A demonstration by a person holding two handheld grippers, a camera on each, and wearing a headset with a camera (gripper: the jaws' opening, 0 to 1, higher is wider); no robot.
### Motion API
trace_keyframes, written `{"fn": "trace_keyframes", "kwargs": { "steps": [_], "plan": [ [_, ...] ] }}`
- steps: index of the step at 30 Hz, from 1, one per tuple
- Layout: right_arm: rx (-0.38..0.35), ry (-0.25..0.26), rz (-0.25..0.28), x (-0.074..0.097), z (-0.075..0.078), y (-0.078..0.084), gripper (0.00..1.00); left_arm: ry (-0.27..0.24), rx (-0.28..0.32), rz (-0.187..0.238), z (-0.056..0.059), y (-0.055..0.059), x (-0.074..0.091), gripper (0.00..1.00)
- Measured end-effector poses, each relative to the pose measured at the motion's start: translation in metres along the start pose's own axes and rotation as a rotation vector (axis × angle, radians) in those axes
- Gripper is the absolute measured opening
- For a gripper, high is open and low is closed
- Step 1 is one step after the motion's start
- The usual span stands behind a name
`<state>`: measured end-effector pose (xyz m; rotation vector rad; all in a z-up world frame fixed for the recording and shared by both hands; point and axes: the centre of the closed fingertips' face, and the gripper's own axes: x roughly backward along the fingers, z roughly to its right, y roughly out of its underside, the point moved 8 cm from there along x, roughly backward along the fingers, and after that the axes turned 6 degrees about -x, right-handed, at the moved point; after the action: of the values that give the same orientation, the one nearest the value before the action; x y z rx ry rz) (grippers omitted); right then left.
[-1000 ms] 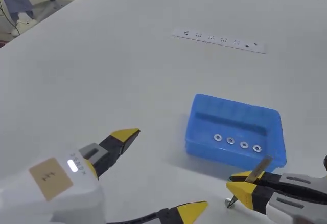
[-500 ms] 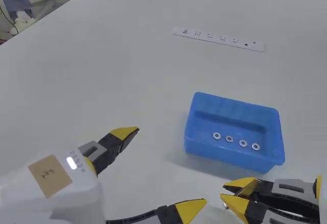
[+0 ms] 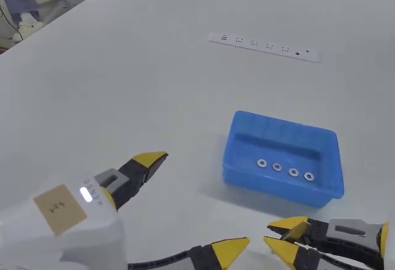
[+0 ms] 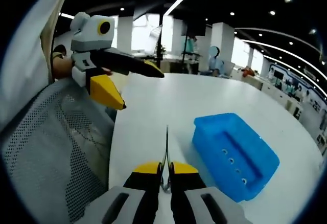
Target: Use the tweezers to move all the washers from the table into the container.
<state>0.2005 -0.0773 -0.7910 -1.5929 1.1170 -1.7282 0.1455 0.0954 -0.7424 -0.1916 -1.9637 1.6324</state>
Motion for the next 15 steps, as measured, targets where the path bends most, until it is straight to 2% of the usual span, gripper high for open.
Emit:
{"fn": "trace_keyframes", "kwargs": {
  "steps": [4, 11, 15],
  "plan": [
    [-0.009, 0.007, 0.011, 0.003, 0.0, -0.006, 0.03, 0.0, 0.0, 0.0, 0.0, 0.0, 0.0, 0.79],
    [-0.061, 0.022, 0.065, 0.01, 0.008, -0.021, 0.03, 0.001, 0.0, 0.001, 0.0, 0.0, 0.0, 0.79],
    [-0.105, 0.031, 0.123, 0.012, 0.015, -0.033, 0.03, 0.001, 0.002, 0.002, 0.001, 0.0, 0.0, 0.79]
  ]
}}
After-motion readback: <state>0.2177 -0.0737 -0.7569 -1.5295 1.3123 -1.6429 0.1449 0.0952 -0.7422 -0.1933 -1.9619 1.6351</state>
